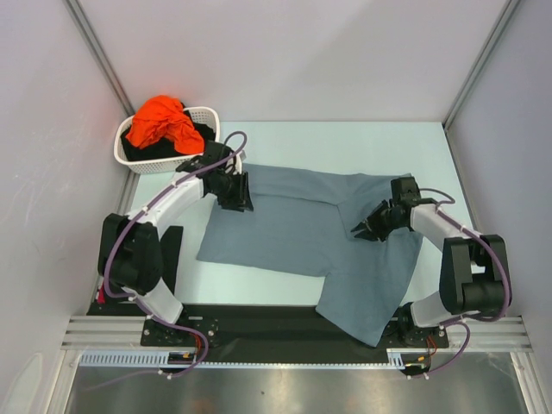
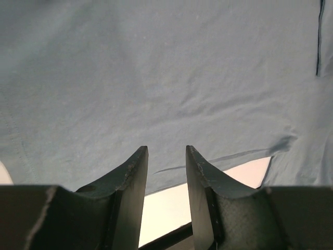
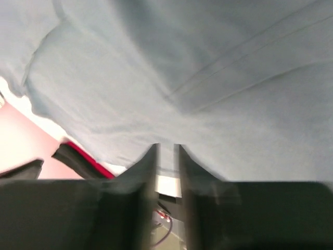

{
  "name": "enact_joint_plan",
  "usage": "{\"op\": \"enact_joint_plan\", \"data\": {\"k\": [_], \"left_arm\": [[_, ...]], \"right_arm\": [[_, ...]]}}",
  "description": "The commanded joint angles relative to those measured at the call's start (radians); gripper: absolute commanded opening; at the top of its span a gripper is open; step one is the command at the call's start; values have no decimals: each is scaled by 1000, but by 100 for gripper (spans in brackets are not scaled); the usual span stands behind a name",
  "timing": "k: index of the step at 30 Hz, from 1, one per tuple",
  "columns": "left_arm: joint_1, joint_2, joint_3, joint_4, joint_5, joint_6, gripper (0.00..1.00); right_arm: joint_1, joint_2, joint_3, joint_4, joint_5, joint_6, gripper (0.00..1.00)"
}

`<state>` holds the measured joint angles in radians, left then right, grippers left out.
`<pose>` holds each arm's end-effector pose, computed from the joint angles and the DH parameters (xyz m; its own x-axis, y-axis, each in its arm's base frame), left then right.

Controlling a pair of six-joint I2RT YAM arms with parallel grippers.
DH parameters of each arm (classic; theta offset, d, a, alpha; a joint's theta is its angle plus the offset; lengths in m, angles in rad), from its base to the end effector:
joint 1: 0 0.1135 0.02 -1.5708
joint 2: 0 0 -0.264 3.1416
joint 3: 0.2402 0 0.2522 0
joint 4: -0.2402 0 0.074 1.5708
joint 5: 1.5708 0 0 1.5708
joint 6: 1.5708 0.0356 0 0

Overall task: Fold and stack the t-shirts
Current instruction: Fold the tshirt

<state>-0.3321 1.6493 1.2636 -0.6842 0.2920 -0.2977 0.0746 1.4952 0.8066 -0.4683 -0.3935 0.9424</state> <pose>0.3201 -0.1212 0.2453 -0.9227 0.0211 -0.3850 0.1802 0.9063 -0.3823 0.2685 0.0338 0.1696 -0.7168 0.6957 0.0476 0.6077 0.5898 0.5317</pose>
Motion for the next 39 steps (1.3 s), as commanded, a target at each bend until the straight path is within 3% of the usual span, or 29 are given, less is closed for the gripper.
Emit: {"op": "enact_joint_plan", "data": {"k": [1,2,5,10,14,17,24,30,35,39], "left_arm": [[18,-10,49,22,13,5,41],[19,0,54,20,16,8,41],[16,17,72,25,36,26,41],[-24,55,79,150,240,-18,46],[-154,110,103,239,288,-57,47],[-182,142,123,238,292,-83,46],[-133,53,79,121,233,9,47],[-52,29,42,98,282,28,47],[37,9,11,80,268,71,48],[100,-3,-39,95,280,72,48]], "right_arm": [[-7,-81,94,-64,-53,-110,33],[-9,-90,103,-58,-68,-146,40],[-16,-95,172,-128,-40,-288,48],[-154,-115,148,-176,102,-369,49],[-231,-86,207,-224,247,-436,50],[-266,-49,279,-202,294,-445,54],[-346,107,347,21,272,-425,64],[-357,307,505,135,203,-470,68],[-355,462,634,143,165,-456,58],[-355,530,707,108,179,-456,56]]}}
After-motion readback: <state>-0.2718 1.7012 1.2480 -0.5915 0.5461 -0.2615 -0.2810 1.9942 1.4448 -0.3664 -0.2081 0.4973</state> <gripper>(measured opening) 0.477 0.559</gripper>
